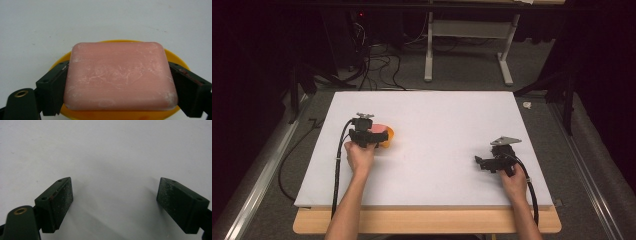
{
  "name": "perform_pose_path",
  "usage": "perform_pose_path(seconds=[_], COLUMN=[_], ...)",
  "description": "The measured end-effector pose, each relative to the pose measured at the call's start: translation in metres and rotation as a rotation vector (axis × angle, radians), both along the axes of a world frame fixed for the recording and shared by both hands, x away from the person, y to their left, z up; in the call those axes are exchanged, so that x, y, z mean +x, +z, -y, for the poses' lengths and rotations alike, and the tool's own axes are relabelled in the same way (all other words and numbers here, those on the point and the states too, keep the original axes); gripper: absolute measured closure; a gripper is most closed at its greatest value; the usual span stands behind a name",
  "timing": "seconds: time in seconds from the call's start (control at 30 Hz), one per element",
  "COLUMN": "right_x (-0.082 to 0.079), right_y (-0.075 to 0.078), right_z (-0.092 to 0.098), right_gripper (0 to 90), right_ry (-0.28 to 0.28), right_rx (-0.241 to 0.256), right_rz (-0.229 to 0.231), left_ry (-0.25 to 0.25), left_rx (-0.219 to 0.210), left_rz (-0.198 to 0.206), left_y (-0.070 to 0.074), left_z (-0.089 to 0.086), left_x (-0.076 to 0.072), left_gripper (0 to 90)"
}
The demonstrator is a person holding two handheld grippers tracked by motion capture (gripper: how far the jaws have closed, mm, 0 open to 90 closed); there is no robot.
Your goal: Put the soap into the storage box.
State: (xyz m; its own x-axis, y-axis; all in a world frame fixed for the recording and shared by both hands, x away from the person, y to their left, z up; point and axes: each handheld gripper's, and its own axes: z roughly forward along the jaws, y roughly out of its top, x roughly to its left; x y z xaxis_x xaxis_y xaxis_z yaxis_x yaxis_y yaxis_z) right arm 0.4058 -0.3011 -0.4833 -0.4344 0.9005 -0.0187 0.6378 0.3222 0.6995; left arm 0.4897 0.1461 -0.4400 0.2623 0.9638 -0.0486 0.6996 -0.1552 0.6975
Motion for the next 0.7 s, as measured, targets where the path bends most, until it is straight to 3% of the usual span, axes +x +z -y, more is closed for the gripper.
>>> perform_pose_path(seconds=[0.43, 0.7], right_x=[-0.0001, -0.0001], right_y=[0.0001, 0.0001], right_z=[-0.0002, -0.0002], right_gripper=[14.3, 14.3], right_ry=[-0.003, -0.002], right_rx=[0.001, 0.002], right_rz=[-0.002, -0.002], left_ry=[-0.005, -0.009], left_rx=[0.018, 0.008], left_rz=[-0.015, -0.032], left_y=[-0.0078, -0.0077], left_z=[0.0020, 0.0014], left_x=[0.0011, 0.0015], left_gripper=[13.8, 13.6])
